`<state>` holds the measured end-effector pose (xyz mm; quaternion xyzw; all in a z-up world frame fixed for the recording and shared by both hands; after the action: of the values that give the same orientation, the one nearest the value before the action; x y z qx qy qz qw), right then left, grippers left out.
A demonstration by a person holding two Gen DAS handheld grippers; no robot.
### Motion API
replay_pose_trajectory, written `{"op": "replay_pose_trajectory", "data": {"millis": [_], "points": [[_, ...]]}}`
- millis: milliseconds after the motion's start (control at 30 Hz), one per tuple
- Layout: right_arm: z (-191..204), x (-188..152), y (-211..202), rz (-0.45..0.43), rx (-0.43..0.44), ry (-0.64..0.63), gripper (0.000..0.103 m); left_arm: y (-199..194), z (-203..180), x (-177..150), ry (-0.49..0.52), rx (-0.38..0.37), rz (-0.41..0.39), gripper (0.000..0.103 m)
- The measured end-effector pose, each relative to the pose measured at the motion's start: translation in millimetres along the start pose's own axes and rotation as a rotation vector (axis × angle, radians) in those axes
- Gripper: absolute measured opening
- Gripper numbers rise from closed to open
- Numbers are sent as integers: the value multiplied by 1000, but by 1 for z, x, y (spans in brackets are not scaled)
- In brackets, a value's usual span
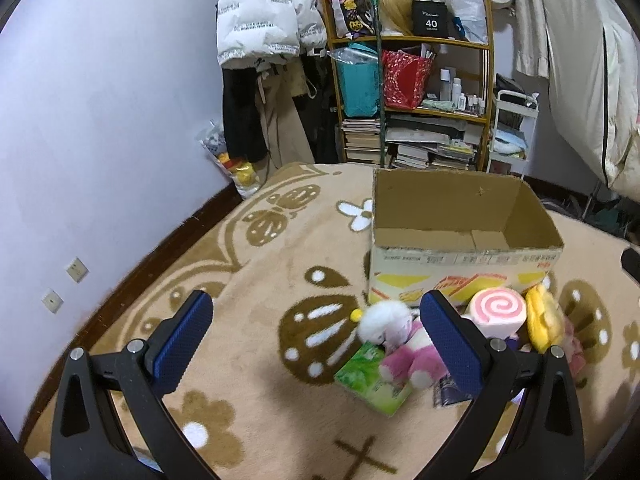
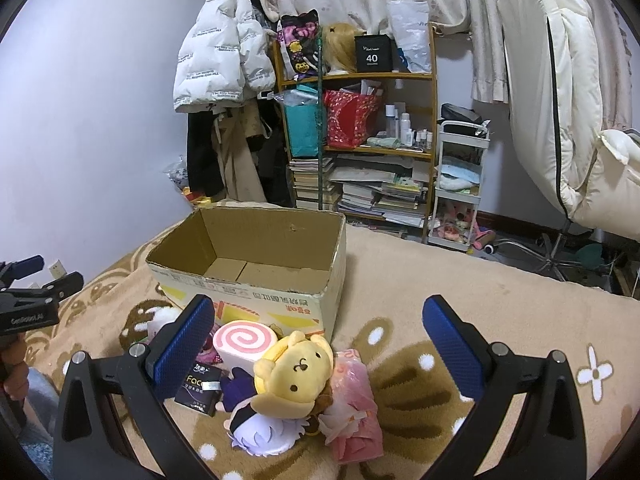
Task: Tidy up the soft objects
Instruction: 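Lower left tool onto white sheep while right tool lowers onto yellow plush dog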
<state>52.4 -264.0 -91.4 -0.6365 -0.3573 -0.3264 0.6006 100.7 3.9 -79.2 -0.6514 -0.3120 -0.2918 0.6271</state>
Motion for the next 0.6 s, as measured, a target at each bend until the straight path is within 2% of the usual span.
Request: {"op": "replay_pose_trajectory", "data": {"millis": [133, 333, 600], "points": [[-1, 2, 2, -2, 2, 5, 103, 14, -5, 10, -39, -21, 25, 102], [-3, 8, 18, 11, 19, 41, 103, 41, -10, 12, -30, 4, 76, 102], [-3, 2, 53, 105, 45, 61, 103, 73, -23, 5, 13, 21, 139, 102]]}}
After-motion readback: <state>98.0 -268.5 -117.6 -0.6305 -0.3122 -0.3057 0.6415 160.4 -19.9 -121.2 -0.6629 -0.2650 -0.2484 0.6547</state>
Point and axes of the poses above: each gripper's, at about its wrist camera, not at the fingertips, and y roughly the way its jaws point, z to its left, x to its top, the point moved 8 cm from there along y, roughly the way its jaws point, and after that the axes turned 12 degrees about -y, right-handed, at the moved point
